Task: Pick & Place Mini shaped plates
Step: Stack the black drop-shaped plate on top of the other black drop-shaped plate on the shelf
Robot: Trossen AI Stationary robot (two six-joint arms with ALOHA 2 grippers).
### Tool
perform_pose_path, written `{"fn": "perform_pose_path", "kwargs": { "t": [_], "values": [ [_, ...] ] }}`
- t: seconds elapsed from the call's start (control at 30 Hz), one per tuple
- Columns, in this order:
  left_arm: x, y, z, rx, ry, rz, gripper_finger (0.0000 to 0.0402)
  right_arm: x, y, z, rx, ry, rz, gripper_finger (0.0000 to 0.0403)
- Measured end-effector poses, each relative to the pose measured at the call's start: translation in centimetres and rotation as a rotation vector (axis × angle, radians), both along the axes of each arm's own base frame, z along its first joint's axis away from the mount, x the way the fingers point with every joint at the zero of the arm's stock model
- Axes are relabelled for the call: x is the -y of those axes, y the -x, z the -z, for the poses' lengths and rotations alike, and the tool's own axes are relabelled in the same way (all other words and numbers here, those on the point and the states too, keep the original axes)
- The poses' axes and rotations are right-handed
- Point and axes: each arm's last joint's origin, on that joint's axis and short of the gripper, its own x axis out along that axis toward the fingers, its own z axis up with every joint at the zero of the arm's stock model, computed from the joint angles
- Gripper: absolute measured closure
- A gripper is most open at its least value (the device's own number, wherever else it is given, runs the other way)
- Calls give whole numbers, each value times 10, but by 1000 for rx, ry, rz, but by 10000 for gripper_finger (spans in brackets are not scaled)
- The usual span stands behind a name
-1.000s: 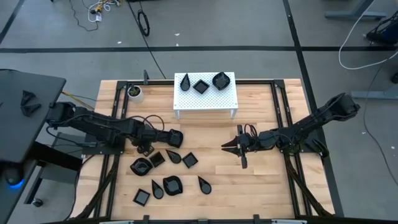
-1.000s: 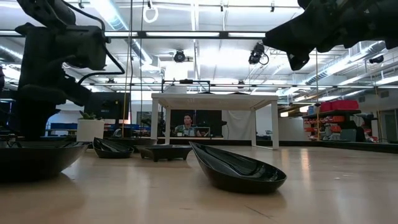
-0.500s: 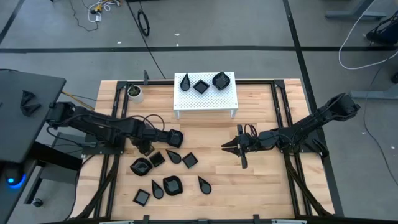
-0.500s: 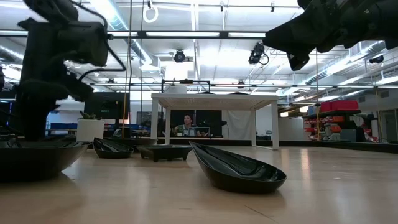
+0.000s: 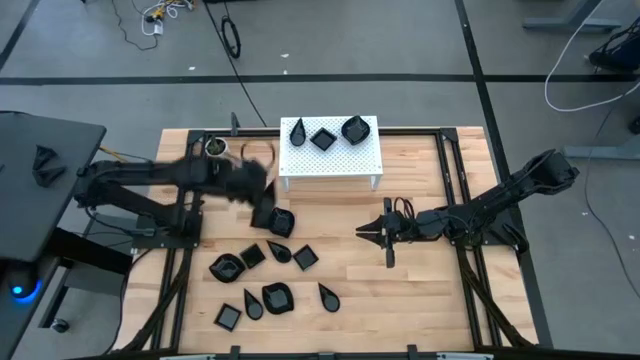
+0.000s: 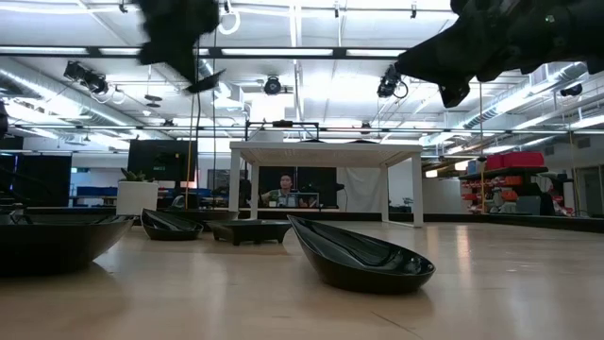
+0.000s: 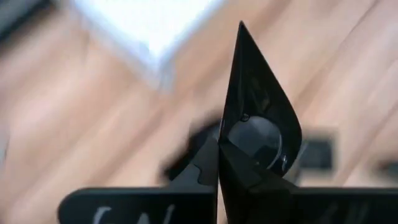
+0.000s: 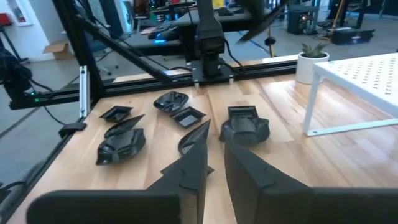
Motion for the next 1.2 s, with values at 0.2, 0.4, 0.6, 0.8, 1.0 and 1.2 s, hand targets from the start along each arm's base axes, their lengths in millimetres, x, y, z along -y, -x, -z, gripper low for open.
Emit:
{"fn": "perform_pose_path", "kwargs": {
  "t": [0.2,0.4,0.6,0.8,1.0,1.2],
  "values": [
    [-66,-20,-24,311,-95,-35,398,0,0,-2,18,-19,2,341],
    [-134,-33,-2,360,-94,-152,395,0,-1,-4,38,-30,2,341],
    [-174,-39,29,293,-81,-230,395,0,-1,-4,38,-40,4,341],
    [-187,-41,46,244,-58,-260,385,0,-1,-4,38,-40,4,341],
    [-187,-43,47,248,-57,-252,384,0,-1,-4,38,-40,4,341],
    [-187,-42,46,255,-61,-252,383,0,-1,-4,38,-40,4,341]
  ]
}}
